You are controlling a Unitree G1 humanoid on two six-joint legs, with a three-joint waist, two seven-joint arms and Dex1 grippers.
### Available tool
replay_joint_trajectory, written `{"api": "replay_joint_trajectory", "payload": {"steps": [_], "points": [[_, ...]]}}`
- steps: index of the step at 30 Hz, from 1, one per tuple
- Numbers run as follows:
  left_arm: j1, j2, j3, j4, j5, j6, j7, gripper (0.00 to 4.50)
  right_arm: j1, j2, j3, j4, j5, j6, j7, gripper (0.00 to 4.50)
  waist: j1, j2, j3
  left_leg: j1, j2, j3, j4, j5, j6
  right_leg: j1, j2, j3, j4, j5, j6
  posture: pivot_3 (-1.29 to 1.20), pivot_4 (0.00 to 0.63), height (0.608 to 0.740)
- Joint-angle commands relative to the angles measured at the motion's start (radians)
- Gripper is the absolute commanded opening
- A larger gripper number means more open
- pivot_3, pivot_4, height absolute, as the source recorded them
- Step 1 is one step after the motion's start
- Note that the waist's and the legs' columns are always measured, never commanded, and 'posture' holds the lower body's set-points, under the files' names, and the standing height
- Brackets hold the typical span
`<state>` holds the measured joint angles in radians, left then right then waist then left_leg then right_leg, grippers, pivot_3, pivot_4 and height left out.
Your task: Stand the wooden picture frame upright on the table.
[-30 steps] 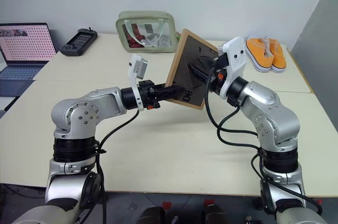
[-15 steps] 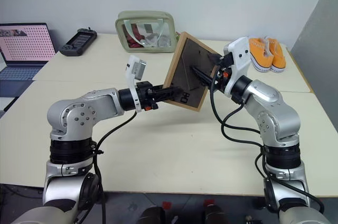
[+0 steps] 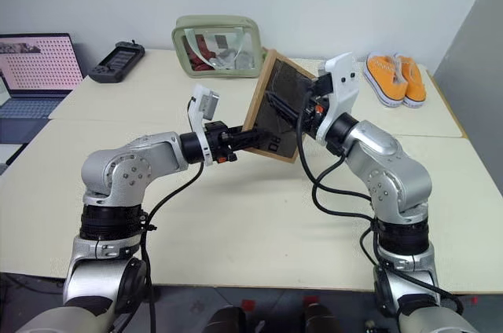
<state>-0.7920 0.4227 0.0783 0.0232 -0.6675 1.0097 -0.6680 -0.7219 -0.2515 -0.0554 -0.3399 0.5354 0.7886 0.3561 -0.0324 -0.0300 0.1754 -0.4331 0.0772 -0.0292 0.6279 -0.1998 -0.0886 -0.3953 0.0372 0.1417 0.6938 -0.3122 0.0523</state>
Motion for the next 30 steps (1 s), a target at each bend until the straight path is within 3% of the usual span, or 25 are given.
{"api": "replay_joint_trajectory", "payload": {"steps": [1,11,16,20,24,30], "points": [[-0.059,0.013,0.001,0.061,0.036,-0.077,-0.027,1.29,0.026,-0.027,-0.021,-0.074,0.028,0.019,-0.002,3.76,-0.001,0.000,0.000,0.000,0.000,0.000,0.000,0.000,0.000,0.000,0.000,0.000,0.000,0.000,0.000,0.00,0.150,0.740],[-0.104,0.010,0.022,0.117,0.040,-0.073,-0.032,1.29,0.100,-0.098,-0.049,-0.092,0.010,0.020,-0.005,3.76,-0.001,0.000,0.000,-0.001,0.000,0.001,0.000,0.000,0.000,-0.002,0.000,0.000,0.001,0.000,0.000,0.00,0.150,0.740],[-0.110,0.000,0.037,0.048,-0.012,-0.004,-0.016,1.29,0.130,-0.215,0.055,-0.062,-0.148,-0.112,0.061,3.76,-0.001,0.000,0.000,-0.001,0.000,0.001,0.000,0.000,0.000,-0.002,0.000,0.001,0.001,0.000,0.000,0.00,0.150,0.740],[-0.108,0.002,0.077,0.010,-0.081,0.118,0.017,1.29,0.232,-0.409,0.137,-0.026,-0.368,-0.391,0.155,3.76,0.003,0.000,0.000,-0.002,0.000,0.001,0.000,0.000,0.000,-0.002,0.000,0.001,-0.001,0.000,0.000,0.00,0.150,0.740],[-0.109,0.012,0.118,-0.016,-0.135,0.222,0.048,1.29,0.296,-0.520,0.153,0.071,-0.538,-0.692,0.172,3.76,-0.002,-0.001,0.000,-0.001,0.000,0.001,0.000,0.000,0.000,-0.002,0.000,0.001,-0.001,0.000,0.000,0.00,0.150,0.740],[-0.154,-0.038,0.306,0.045,-0.225,0.553,0.196,1.29,0.312,-0.636,0.190,0.383,-0.868,-1.290,-0.003,3.76,-0.003,-0.001,0.001,-0.001,0.000,0.002,0.000,0.000,0.000,-0.002,0.000,0.001,0.000,0.000,0.000,0.00,0.150,0.740]]}}
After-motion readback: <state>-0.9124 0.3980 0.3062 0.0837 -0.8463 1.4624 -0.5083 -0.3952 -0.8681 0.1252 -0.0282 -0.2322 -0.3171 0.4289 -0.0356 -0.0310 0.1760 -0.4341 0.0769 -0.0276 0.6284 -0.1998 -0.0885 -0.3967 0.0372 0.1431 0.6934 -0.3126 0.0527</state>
